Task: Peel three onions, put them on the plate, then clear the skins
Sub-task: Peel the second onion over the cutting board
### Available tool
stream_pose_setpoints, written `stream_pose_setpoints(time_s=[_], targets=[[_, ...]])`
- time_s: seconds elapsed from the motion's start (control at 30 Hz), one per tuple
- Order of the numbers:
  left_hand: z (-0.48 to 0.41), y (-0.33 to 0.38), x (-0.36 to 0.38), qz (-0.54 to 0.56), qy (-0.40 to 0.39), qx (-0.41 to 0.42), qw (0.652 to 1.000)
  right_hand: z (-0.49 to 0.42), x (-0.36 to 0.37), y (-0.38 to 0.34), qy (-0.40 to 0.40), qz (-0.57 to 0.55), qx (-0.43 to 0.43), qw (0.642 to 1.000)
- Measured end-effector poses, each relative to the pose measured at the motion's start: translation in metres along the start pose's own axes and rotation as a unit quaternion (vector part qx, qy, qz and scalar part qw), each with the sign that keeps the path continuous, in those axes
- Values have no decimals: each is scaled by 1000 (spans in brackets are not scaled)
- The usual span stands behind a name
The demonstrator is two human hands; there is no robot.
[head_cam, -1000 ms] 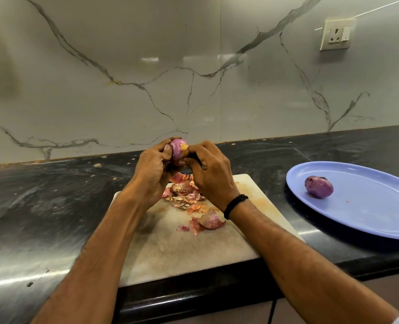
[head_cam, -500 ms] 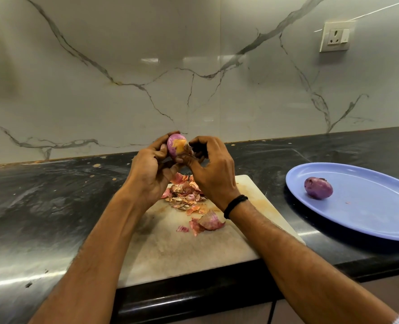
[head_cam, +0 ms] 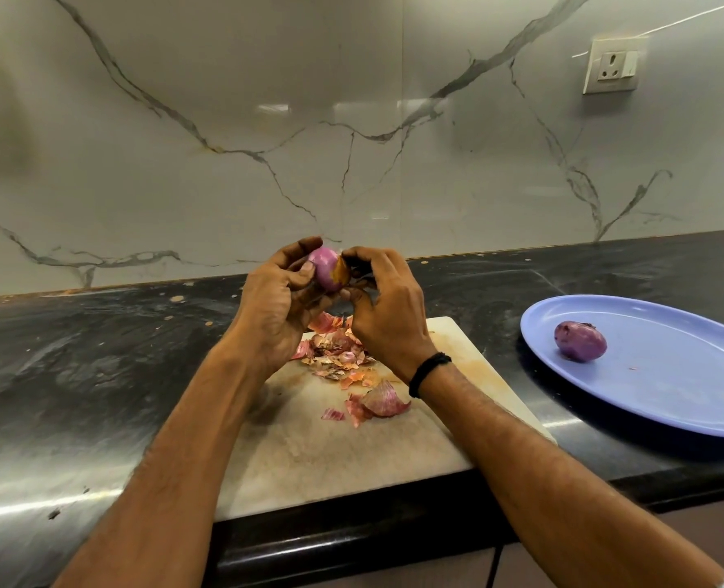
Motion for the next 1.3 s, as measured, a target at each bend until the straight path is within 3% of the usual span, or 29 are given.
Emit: stream_pose_setpoints(time_s=[0.23,0.57,0.97,1.3], targets=[[2,3,2,81,-2,-17,997,-1,-1,-4,11,-43,20,999],[3,5,3,44,-30,5,999,0,-3,-8,48,-27,-11,998],[0,2,2,10,-45,23,999,-1,-1,-4,23,-26,-9,999],[-11,-1,-3,-35,-73,30,996,-3,-4,0,48,-24,-11,998]])
Point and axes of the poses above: each hand's wrist, its own z-axis away from the middle knuckle, its own x-axis out of the palm, y = z × x, the point moved 3 cm from there along -z, towards the middle knuckle, and after that the axes turned 6 degrees about y, right-handed, at the moved point
